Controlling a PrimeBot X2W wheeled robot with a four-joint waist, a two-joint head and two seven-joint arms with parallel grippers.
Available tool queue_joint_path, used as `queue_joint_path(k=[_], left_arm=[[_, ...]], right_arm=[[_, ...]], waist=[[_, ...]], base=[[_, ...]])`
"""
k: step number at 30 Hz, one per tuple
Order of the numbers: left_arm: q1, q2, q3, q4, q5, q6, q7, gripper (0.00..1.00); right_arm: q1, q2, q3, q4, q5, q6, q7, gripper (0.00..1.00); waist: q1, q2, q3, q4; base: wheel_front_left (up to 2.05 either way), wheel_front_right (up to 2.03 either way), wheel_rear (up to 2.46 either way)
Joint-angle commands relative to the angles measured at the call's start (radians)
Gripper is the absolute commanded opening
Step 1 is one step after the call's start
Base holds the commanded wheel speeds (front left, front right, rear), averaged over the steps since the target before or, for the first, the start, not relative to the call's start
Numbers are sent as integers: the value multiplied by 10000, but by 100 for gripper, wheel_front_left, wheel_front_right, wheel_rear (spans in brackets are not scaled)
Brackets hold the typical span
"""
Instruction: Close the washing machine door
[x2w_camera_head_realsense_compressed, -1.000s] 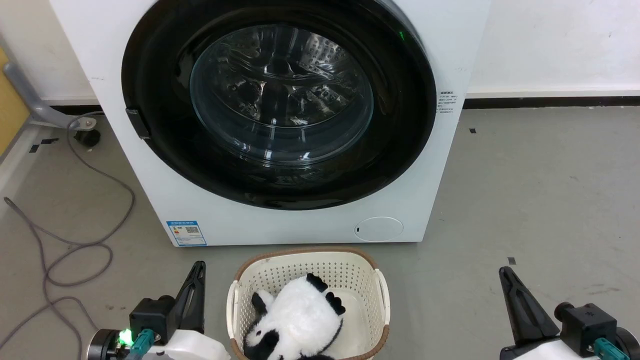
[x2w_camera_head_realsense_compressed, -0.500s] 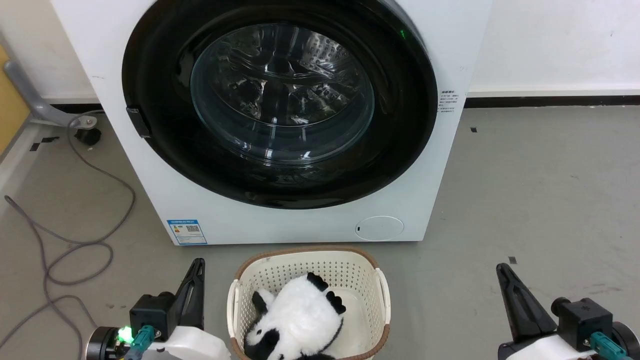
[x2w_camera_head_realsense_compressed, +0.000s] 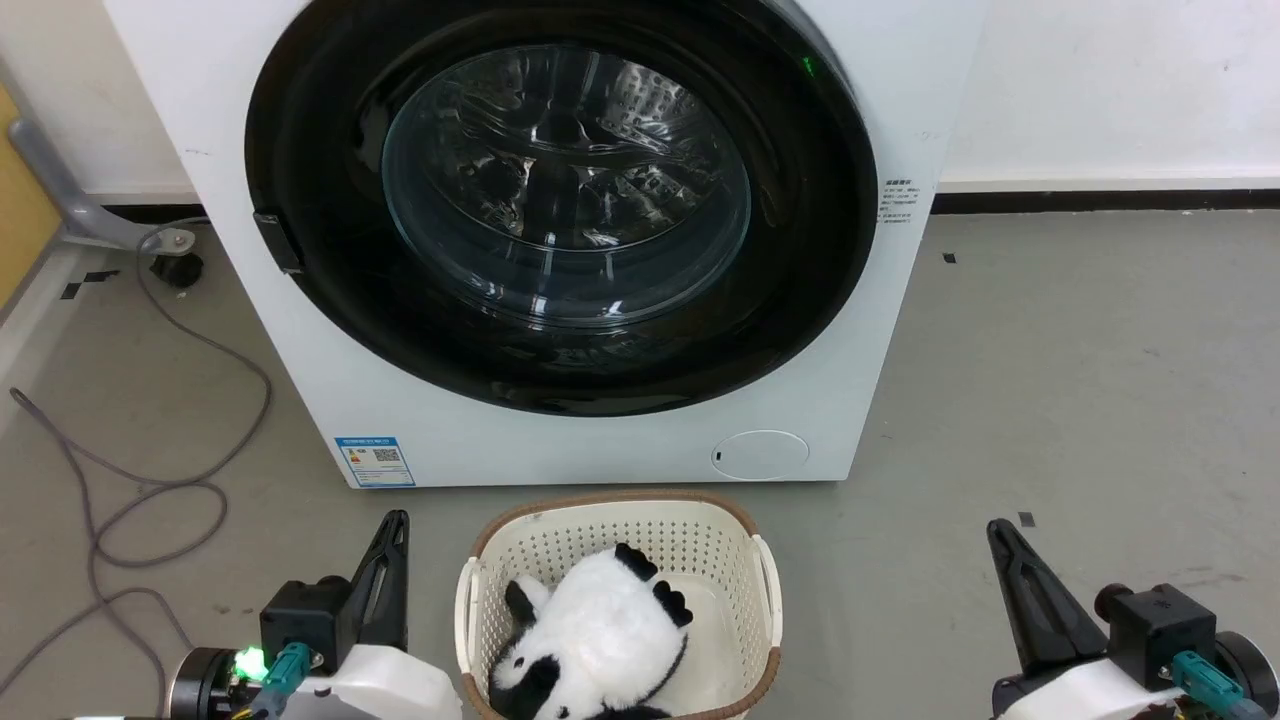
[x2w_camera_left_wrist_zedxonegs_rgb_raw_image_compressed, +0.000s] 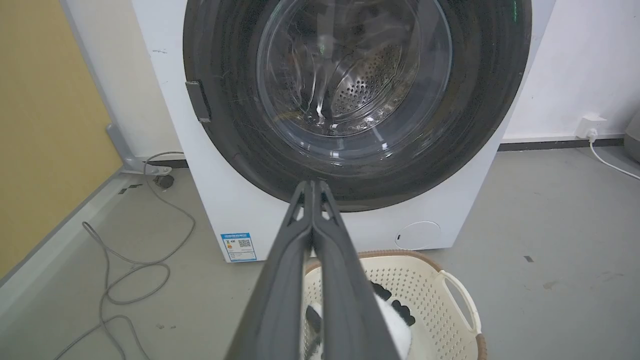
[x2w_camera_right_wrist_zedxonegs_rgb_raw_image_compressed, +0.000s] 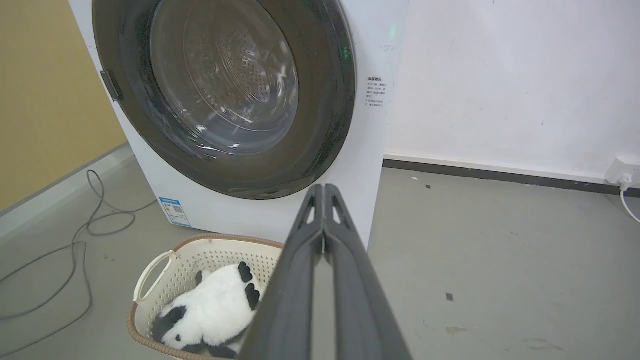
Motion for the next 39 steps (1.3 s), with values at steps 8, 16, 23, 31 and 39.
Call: queue_joint_path(k=[8,16,23,31,39], left_arm=[[-27,-18,53,-214,136,110,231,0],[-30,-32,63,-358,194,158,395,0],[-32,-44,72,-484,244,199,538,0],[-34,-56,80,-609,295,240,680,0],[-37,-69,91,-753,352,287,844,0]], right_arm=[[-243,23,17,51,-145,-6,93,0],[-331,25,26,77,-208,-7,175,0],[-409,27,33,100,-263,-7,247,0],[-486,29,41,123,-317,-8,318,0],[-575,32,49,149,-380,-8,400,0]], waist=[[-1,-1,18,12],[-1,-1,35,24],[-1,-1,49,34],[-1,-1,64,44],[-1,-1,81,55]], base=[[0,0,0],[0,0,0],[0,0,0],[0,0,0],[0,0,0]])
